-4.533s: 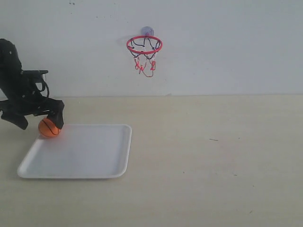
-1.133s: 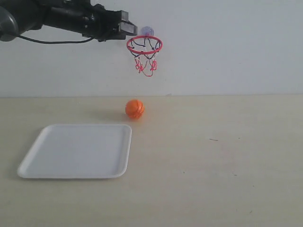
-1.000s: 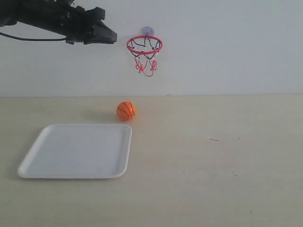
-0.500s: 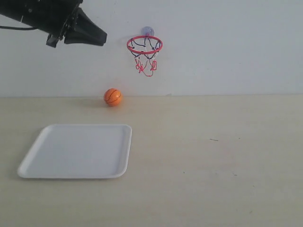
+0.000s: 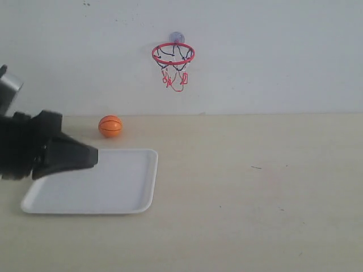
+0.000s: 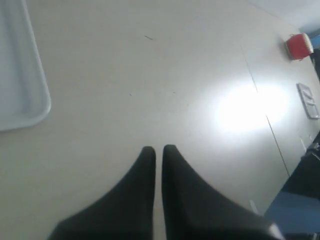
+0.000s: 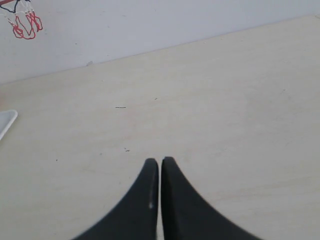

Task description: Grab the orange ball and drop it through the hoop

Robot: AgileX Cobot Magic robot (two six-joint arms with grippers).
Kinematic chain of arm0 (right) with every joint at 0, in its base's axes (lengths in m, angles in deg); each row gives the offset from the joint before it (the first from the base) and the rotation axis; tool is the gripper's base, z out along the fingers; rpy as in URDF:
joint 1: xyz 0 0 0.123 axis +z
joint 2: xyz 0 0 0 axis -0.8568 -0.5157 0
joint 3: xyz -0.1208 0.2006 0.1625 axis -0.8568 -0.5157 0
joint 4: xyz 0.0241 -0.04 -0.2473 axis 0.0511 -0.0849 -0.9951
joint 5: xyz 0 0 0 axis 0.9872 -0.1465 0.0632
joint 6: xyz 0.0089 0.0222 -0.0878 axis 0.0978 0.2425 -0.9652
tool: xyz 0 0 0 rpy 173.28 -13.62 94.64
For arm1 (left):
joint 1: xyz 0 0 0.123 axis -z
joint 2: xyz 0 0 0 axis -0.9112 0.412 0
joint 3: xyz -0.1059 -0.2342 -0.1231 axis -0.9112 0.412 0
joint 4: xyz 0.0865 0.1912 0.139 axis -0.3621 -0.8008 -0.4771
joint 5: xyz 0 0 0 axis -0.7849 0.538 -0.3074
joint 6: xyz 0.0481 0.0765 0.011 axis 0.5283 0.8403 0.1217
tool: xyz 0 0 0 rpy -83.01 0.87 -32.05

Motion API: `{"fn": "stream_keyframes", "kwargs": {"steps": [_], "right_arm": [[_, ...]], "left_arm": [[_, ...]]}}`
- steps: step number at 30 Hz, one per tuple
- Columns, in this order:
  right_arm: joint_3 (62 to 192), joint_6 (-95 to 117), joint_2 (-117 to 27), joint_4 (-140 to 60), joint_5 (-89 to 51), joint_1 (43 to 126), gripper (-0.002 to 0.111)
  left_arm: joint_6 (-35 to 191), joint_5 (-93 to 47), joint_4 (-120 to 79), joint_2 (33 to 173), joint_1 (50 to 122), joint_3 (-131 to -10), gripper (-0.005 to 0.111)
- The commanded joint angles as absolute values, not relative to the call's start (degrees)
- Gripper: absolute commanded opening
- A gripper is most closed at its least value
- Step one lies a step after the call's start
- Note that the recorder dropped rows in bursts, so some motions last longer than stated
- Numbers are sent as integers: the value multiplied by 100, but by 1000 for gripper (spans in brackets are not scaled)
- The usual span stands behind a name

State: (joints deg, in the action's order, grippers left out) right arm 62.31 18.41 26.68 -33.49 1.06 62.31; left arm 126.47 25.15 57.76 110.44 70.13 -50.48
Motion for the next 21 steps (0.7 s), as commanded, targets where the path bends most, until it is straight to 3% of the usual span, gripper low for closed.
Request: {"fn": "stream_keyframes", "kwargs": {"steps": [1, 8, 21], "right_arm": [[6234, 1826, 2697, -3399, 83, 6186, 1], [6234, 1826, 2697, -3399, 83, 6186, 1], [6234, 1826, 2697, -3399, 83, 6186, 1]], "left_arm": [[13699, 2660, 6577, 10126, 7039, -3865, 4], [13710, 3309, 6541, 9234, 7039, -3123, 4], [13710, 3309, 6542, 8977, 7029, -3082, 4]]}}
